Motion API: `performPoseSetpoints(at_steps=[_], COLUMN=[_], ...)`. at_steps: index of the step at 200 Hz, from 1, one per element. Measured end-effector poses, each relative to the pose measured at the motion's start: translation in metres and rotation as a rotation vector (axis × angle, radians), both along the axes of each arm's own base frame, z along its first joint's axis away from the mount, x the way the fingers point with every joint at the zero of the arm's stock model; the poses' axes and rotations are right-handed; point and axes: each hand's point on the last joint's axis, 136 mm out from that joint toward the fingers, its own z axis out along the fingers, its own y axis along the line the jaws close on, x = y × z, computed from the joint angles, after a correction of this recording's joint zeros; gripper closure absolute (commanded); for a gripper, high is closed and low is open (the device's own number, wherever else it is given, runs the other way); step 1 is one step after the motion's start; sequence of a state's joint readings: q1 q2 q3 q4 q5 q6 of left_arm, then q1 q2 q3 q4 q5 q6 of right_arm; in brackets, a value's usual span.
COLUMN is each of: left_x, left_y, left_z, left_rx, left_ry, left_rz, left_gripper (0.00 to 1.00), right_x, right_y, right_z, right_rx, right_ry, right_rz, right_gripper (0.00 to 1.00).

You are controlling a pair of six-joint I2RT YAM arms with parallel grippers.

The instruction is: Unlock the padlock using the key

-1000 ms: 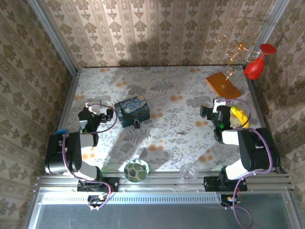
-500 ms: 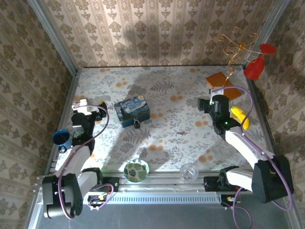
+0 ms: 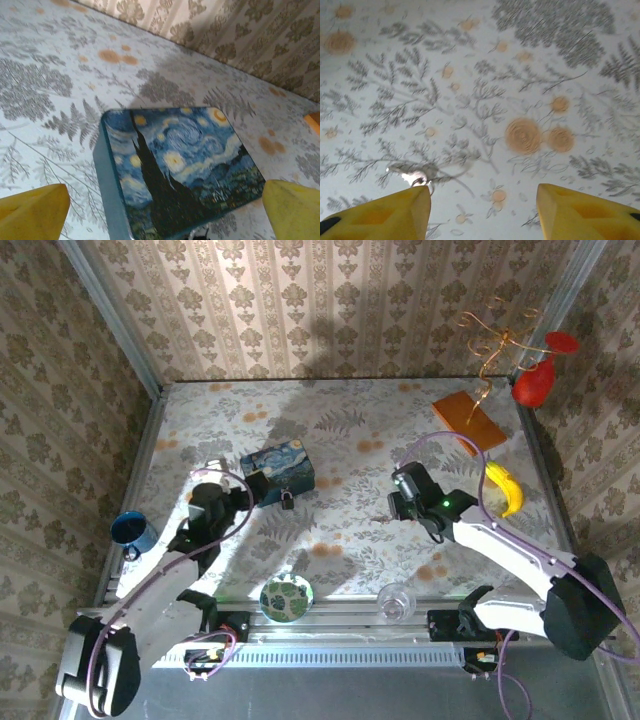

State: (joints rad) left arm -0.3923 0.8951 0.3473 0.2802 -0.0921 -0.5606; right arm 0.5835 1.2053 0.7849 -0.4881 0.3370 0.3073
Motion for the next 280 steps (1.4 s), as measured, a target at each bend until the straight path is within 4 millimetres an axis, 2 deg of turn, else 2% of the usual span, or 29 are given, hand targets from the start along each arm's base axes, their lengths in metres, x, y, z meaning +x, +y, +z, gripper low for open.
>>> performPoseSetpoints(at_steps=[53,95,119,151,197,238,280], left_x=[-0.004,-0.001,0.002,-0.002,0.001,0.001,0.001], left_y=[-0.012,-0.014,-0.019,-0.032,-0.034,-0.036,-0.037], left_z=[-0.017,-0.028,-0.033,-0.035,-0.031,-0.031,-0.031], left_rx=[0.000,0.010,0.016,0.013,0.009,0.008,0.008], left_ry=[0.061,0.094,0.114,0.125,0.116,0.115,0.115], left_rz=[-0.012,-0.013,-0.026,-0.071,-0.073,-0.078,-0.080], left_gripper=[0.00,0.00,0.00,0.00,0.00,0.00,0.00], right_x=[-0.005,-0.011,-0.011,-0.007,-0.007,-0.007,-0.006], right_y=[0.037,0.041,0.042,0.043,0.039,0.038,0.028], right_z=[-0.025,-0.066,-0.078,-0.085,-0.096,-0.098,-0.098], right_rx=[0.070,0.042,0.024,0.023,0.020,0.018,0.013], right_ry=[0.157,0.292,0.337,0.356,0.392,0.399,0.406], right_rz=[0.006,-0.036,-0.061,-0.084,-0.109,-0.115,-0.162], right_gripper=[0.52,0.53,0.53,0.54,0.58,0.65,0.69])
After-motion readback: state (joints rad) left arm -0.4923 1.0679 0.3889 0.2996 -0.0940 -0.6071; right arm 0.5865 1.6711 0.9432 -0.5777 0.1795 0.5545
